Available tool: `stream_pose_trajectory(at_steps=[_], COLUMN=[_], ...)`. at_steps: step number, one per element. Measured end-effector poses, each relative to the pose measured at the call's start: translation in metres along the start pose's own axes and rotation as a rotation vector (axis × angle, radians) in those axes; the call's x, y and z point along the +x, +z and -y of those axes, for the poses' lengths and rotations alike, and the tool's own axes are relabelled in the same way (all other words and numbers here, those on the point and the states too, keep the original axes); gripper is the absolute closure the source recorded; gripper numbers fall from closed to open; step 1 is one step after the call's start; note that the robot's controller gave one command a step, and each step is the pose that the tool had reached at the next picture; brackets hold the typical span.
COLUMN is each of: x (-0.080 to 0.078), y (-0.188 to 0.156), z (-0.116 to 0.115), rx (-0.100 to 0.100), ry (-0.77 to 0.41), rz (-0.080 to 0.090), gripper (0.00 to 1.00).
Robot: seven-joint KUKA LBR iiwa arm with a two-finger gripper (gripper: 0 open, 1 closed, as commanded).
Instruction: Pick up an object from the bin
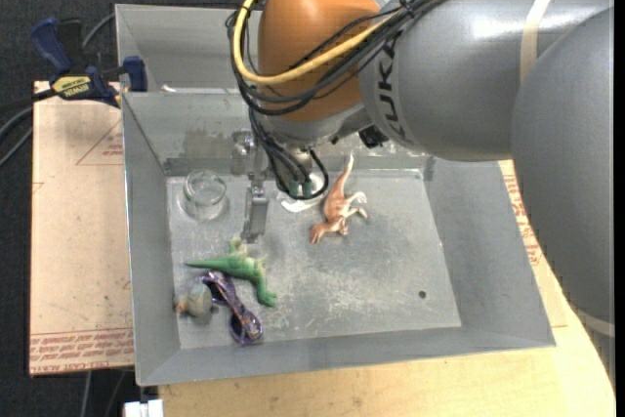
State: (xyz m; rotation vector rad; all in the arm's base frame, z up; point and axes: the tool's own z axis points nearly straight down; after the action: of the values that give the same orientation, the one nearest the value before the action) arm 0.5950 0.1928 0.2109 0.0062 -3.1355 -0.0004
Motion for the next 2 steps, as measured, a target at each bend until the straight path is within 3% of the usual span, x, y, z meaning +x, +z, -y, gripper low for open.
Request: stream_pose_trajectory(at_steps=[1, 2], x=[-0.002, 0.036], y=[-0.005, 0.134], z=[0.001, -0.025], rx=[-0.001, -0.003], ry=[0.004, 0.034], rz=[0.008, 0.004], gripper=[0.00, 0.00])
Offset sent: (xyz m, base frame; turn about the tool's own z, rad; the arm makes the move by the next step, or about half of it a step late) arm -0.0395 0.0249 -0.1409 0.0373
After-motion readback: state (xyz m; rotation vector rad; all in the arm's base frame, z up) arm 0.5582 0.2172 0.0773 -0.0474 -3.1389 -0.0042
